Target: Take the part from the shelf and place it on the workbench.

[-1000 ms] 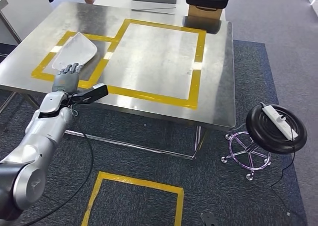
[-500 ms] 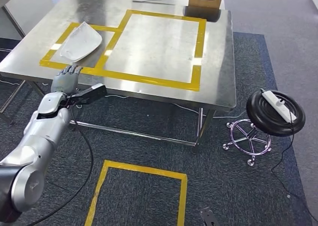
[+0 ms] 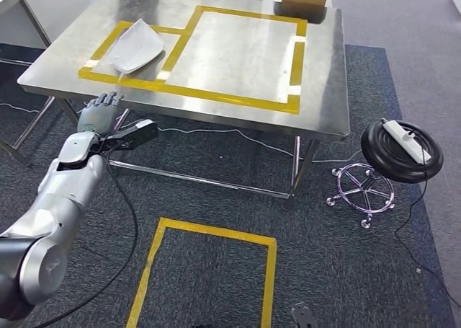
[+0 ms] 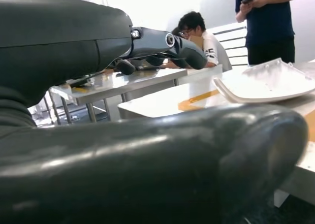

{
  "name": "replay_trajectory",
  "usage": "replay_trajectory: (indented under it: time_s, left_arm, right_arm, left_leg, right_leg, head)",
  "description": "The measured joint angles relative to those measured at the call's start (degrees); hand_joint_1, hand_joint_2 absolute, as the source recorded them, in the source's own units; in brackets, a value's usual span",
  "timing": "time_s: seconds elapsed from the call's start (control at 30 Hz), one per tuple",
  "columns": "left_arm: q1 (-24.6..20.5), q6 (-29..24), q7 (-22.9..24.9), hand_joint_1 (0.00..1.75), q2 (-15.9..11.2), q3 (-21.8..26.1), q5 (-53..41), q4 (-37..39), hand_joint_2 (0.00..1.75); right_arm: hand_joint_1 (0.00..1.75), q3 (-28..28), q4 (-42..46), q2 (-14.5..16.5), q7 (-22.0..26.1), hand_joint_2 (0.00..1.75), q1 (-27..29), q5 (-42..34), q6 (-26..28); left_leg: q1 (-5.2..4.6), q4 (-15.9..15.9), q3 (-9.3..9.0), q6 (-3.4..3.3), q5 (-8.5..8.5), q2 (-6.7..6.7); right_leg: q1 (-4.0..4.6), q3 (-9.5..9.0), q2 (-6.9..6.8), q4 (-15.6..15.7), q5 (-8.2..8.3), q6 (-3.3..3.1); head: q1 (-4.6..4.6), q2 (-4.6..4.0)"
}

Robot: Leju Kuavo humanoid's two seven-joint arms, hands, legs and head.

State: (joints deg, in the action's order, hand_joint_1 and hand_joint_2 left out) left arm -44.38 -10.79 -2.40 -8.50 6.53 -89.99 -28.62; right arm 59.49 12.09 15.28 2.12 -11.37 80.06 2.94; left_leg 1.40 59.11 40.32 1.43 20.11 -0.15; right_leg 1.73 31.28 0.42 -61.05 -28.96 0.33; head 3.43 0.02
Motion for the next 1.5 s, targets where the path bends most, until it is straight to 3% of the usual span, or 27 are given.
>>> replay_trajectory:
  time_s: [0.03, 0.1, 0.13, 0.2, 0.23, 0.27, 0.3, 0.37, 0.4, 0.43, 0.5, 0.53, 0.6, 0.67, 0.77, 0.8, 0.83, 0.87, 0.93, 1.0, 1.1, 1.17, 1.2, 1.27, 1.33, 1.4, 1.5]
  left_arm:
    - [0.01, -0.01, 0.01, 0.00, -0.02, 0.00, 0.00, 0.00, 0.00]
    - [0.15, -0.01, 0.02, 0.00, -0.05, -0.01, 0.00, 0.02, 0.00]
    - [0.25, 0.01, 0.02, 0.00, -0.10, -0.02, 0.00, 0.03, 0.00]
    - [0.26, 0.03, -0.07, 0.00, -0.26, -0.02, 0.00, 0.06, 0.00]
    - [0.18, 0.04, -0.14, 0.00, -0.30, -0.02, 0.00, 0.07, 0.00]
    - [0.14, 0.05, -0.23, 0.00, -0.30, -0.02, 0.00, 0.07, 0.00]
    - [0.16, 0.08, -0.29, 0.00, -0.31, -0.02, 0.00, 0.07, 0.00]
    - [0.30, 0.41, -0.47, 0.00, -0.32, -0.02, 0.00, 0.10, 0.00]
    - [0.34, 0.68, -0.55, 0.00, -0.33, -0.02, 0.00, 0.15, 0.00]
    - [0.36, 0.93, -0.62, 0.00, -0.36, -0.02, 0.00, 0.22, 0.00]
    - [0.45, 1.17, -0.64, 0.00, -0.39, -0.02, 0.03, 0.38, 0.00]
    - [0.65, 1.32, -0.59, 0.00, -0.41, -0.01, 0.05, 0.52, 0.00]
    - [1.50, 1.70, -0.37, 0.00, -0.43, 0.05, 0.07, 1.08, 0.00]
    - [2.44, 1.91, -0.14, 0.00, -0.44, 0.14, 0.06, 1.70, 0.00]
    - [3.54, 3.04, 0.17, 0.00, -0.48, 0.24, 0.10, 2.48, 0.00]
    - [4.22, 3.56, 0.28, 0.00, -0.55, 0.37, 0.17, 2.89, 0.00]
    - [5.10, 3.86, 0.34, 0.00, -0.67, 0.57, 0.31, 3.34, 0.00]
    - [6.05, 3.91, 0.35, 0.00, -0.79, 0.83, 0.45, 3.79, 0.00]
    - [7.59, 3.87, 0.31, 0.00, -0.97, 1.28, 0.68, 4.45, 0.00]
    - [8.39, 3.96, 0.15, 0.00, -1.10, 1.73, 0.98, 5.07, 0.00]
    - [10.10, 4.76, -0.35, 0.00, -1.06, 2.84, 2.12, 6.09, 0.00]
    - [12.05, 5.09, -0.72, 0.00, -0.87, 3.92, 3.19, 6.65, 0.00]
    - [13.00, 5.09, -0.88, 0.00, -0.70, 4.54, 3.65, 6.91, 0.00]
    - [14.94, 4.98, -1.01, 0.00, -0.27, 5.92, 4.17, 7.48, 0.00]
    - [16.64, 4.92, -1.01, 0.00, 0.17, 6.93, 4.28, 7.91, 0.00]
    - [17.46, 4.92, -1.01, 0.00, 0.48, 7.50, 4.32, 8.15, 0.00]
    - [17.79, 5.47, -0.87, 0.00, 0.94, 8.50, 5.27, 8.32, 0.00]
  right_arm:
    - [0.00, 0.00, 0.00, -0.01, 0.00, 0.00, -0.04, -0.01, 0.02]
    - [0.00, 0.00, 0.00, -0.03, -0.01, 0.00, -0.06, -0.05, 0.04]
    - [0.00, 0.00, 0.00, -0.04, -0.02, 0.00, -0.12, -0.08, 0.04]
    - [0.00, 0.00, 0.00, -0.03, 0.00, 0.00, -0.24, -0.13, 0.02]
    - [0.00, 0.00, 0.00, -0.03, 0.01, 0.00, -0.23, -0.14, 0.02]
    - [0.00, 0.00, 0.00, -0.02, 0.03, 0.00, -0.19, -0.15, 0.01]
    - [0.00, 0.00, 0.00, -0.02, 0.04, 0.00, -0.15, -0.15, 0.00]
    - [0.00, 0.00, 0.00, -0.02, 0.04, 0.00, -0.06, -0.15, -0.01]
    - [0.00, 0.00, 0.00, -0.02, 0.04, 0.00, -0.02, -0.15, -0.02]
    - [0.00, 0.00, 0.00, -0.02, 0.04, 0.00, 0.01, -0.16, -0.02]
    - [0.00, 0.00, 0.00, -0.02, 0.05, 0.00, 0.07, -0.18, -0.03]
    - [0.00, 0.00, 0.00, -0.02, 0.04, 0.00, 0.11, -0.19, -0.18]
    - [0.00, 0.00, 0.00, -0.04, -0.02, 0.00, 0.23, -0.21, -0.73]
    - [0.00, 0.00, 0.00, -0.06, -0.09, 0.00, 0.37, -0.21, -1.27]
    - [0.00, 0.00, 0.00, -0.07, -0.23, 0.00, 0.37, -0.16, -1.49]
    - [0.00, 0.00, 0.00, -0.08, -0.32, 0.00, 0.40, -0.12, -1.50]
    - [0.00, 0.00, 0.00, -0.08, -0.40, 0.00, 0.45, -0.05, -1.50]
    - [0.00, 0.00, 0.00, -0.09, -0.46, 0.00, 0.50, 0.00, -1.50]
    - [0.00, -0.02, 0.00, -0.10, -0.45, 0.00, 0.47, 0.09, -1.52]
    - [0.00, -0.05, 0.00, -0.11, -0.29, 0.00, 0.32, 0.11, -1.58]
    - [0.00, -0.11, 0.00, -0.19, -0.05, 0.00, 0.25, 0.07, -1.64]
    - [0.00, -0.22, 0.00, -0.22, 0.15, 0.00, 0.18, 0.01, -1.70]
    - [0.00, -0.28, 0.00, -0.24, 0.24, 0.00, 0.14, -0.06, -1.72]
    - [0.00, -0.33, 0.00, -0.31, 0.33, 0.00, 0.14, -0.25, -1.72]
    - [0.00, -0.33, 0.00, -0.40, 0.34, 0.00, 0.21, -0.41, -1.70]
    - [0.00, -0.33, 0.00, -0.45, 0.34, 0.00, 0.23, -0.48, -1.70]
    - [0.00, -0.33, 0.00, -0.47, 0.40, 0.00, 0.14, -0.69, -1.57]
  left_leg:
    - [0.20, -0.37, 0.00, 0.38, -0.65, 0.05]
    - [0.52, -1.24, 0.06, 1.10, -1.57, 0.06]
    - [0.49, -1.01, 0.36, 1.29, -0.64, 0.02]
    - [0.25, 2.70, 1.45, 1.37, 4.59, -0.04]
    - [0.11, 6.08, 2.10, 1.43, 7.56, -0.05]
    - [0.06, 9.72, 2.68, 1.53, 9.34, -0.04]
    - [0.05, 12.77, 3.00, 1.64, 9.41, -0.04]
    - [0.04, 14.94, 1.98, 1.85, 5.96, -0.02]
    - [0.05, 13.47, 0.19, 1.93, 4.32, 0.00]
    - [0.03, 10.36, -2.69, 1.99, 4.08, 0.04]
    - [-0.07, 2.46, -8.50, 1.57, 6.94, 0.04]
    - [-0.22, -0.15, -10.21, 1.16, 8.34, 0.03]
    - [-0.40, -1.45, -10.53, 0.05, 8.72, 0.06]
    - [-0.40, -1.49, -10.18, -0.79, 7.95, 0.17]
    - [-0.37, -1.50, -9.11, -1.26, 6.87, 0.14]
    - [-0.37, -1.50, -8.77, -1.17, 6.59, 0.13]
    - [-0.36, -1.50, -8.49, -1.01, 6.35, 0.14]
    - [-0.32, -1.49, -8.28, -0.82, 6.15, 0.17]
    - [-0.18, -1.48, -7.97, -0.35, 5.83, 0.17]
    - [-0.19, -1.47, -7.64, 0.29, 5.52, 0.12]
    - [-0.07, -1.98, -7.38, 1.45, 5.02, 0.09]
    - [0.05, -0.70, -6.65, 1.86, 6.26, 0.10]
    - [0.02, 1.36, -5.66, 1.90, 7.72, 0.09]
    - [-0.19, 8.95, -2.02, 1.79, 11.56, 0.08]
    - [-0.33, 14.25, 0.56, 1.66, 13.01, 0.08]
    - [-0.36, 11.05, -1.19, 1.44, 10.32, 0.09]
    - [-0.43, 0.80, -6.84, 1.11, 6.45, 0.03]
  right_leg:
    - [0.26, -0.51, 0.06, 1.42, -0.23, -0.02]
    - [0.52, 0.07, 0.04, 2.52, 1.43, -0.35]
    - [0.42, 0.33, -0.03, 3.16, 2.40, -0.73]
    - [0.14, 1.41, -0.14, 4.03, 4.34, -1.38]
    - [0.11, 2.23, -0.10, 4.17, 5.08, -1.61]
    - [0.10, 3.09, -0.11, 4.20, 5.74, -1.68]
    - [0.08, 3.95, -0.14, 4.19, 6.42, -1.70]
    - [-0.03, 5.85, -0.22, 4.11, 7.88, -1.53]
    - [-0.12, 6.80, -0.24, 3.99, 8.58, -1.35]
    - [-0.11, 7.69, -0.23, 3.78, 9.18, -1.12]
    - [0.00, 8.97, -0.21, 3.03, 10.09, -0.64]
    - [0.03, 9.32, -0.20, 2.78, 10.50, -0.40]
    - [-0.24, 9.77, -0.19, 2.55, 11.10, 0.17]
    - [-0.59, 10.80, -0.17, 0.30, 9.27, 0.98]
    - [-1.16, 14.41, -0.18, -10.30, 2.89, 2.05]
    - [-1.33, 15.03, -0.18, -13.06, 1.60, 2.24]
    - [-1.50, 14.67, -0.18, -13.90, 1.22, 2.39]
    - [-1.67, 13.14, -0.19, -12.41, 1.78, 2.49]
    - [-2.00, 7.85, -0.13, -4.90, 3.69, 2.66]
    - [-2.00, 4.37, 0.13, 0.65, 4.56, 2.35]
    - [-1.71, 4.29, 0.35, 1.58, 4.91, 1.08]
    - [-1.72, 4.39, 0.43, 2.08, 5.44, 0.11]
    - [-1.74, 4.43, 0.45, 2.30, 5.68, -0.31]
    - [-1.50, 4.77, 0.46, 2.36, 5.95, -0.86]
    - [-1.22, 5.12, 0.45, 2.35, 6.16, -1.10]
    - [-1.07, 5.37, 0.42, 2.31, 6.40, -1.04]
    - [-0.81, 5.82, 0.33, 1.78, 6.61, -0.50]
  head:
    - [-0.11, 0.01]
    - [-0.38, 0.01]
    - [-0.37, 0.01]
    - [-0.21, 0.00]
    - [-0.14, 0.00]
    - [-0.08, 0.00]
    - [-0.10, 0.00]
    - [-0.08, 0.00]
    - [-0.09, 0.00]
    - [-0.04, 0.00]
    - [-0.03, 0.00]
    - [0.00, 0.00]
    - [-0.01, 0.00]
    - [-0.19, 0.00]
    - [-0.47, 0.00]
    - [-0.46, 0.00]
    - [-0.46, 0.00]
    - [-0.44, 0.00]
    - [-0.46, 0.00]
    - [-0.43, 0.00]
    - [-0.37, 0.00]
    - [-0.31, 0.00]
    - [-0.26, 0.00]
    - [-0.20, 0.00]
    - [-0.18, 0.00]
    - [-0.19, 0.00]
    - [-0.23, 0.01]
